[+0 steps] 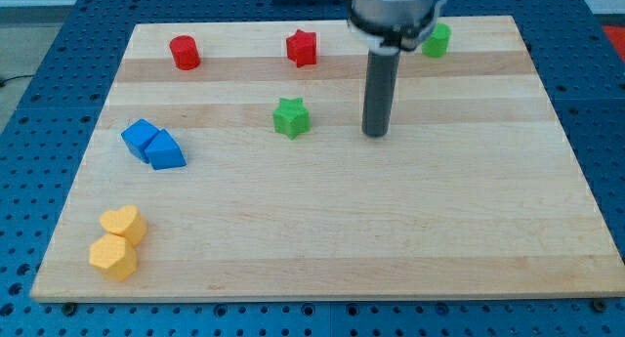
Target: Point your arm below the blue cube
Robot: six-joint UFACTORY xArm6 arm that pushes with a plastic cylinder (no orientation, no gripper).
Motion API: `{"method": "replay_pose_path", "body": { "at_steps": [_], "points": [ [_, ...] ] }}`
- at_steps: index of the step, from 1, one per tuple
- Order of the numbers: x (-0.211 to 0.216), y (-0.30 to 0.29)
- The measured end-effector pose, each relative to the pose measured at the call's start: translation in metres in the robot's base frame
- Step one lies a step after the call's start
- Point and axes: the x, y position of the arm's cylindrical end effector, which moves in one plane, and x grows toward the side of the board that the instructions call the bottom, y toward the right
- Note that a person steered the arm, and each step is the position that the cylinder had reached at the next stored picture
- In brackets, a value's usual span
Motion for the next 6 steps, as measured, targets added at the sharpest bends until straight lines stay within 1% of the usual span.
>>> {"method": "replay_pose_path", "body": {
  "at_steps": [1,2,3,4,5,6],
  "points": [
    [0.05,-0.077],
    [0.047,-0.165],
    [0.044,-0.203],
    [0.044,-0.203],
    [0.044,-0.225],
    [0.041,-0.267]
  ]
}}
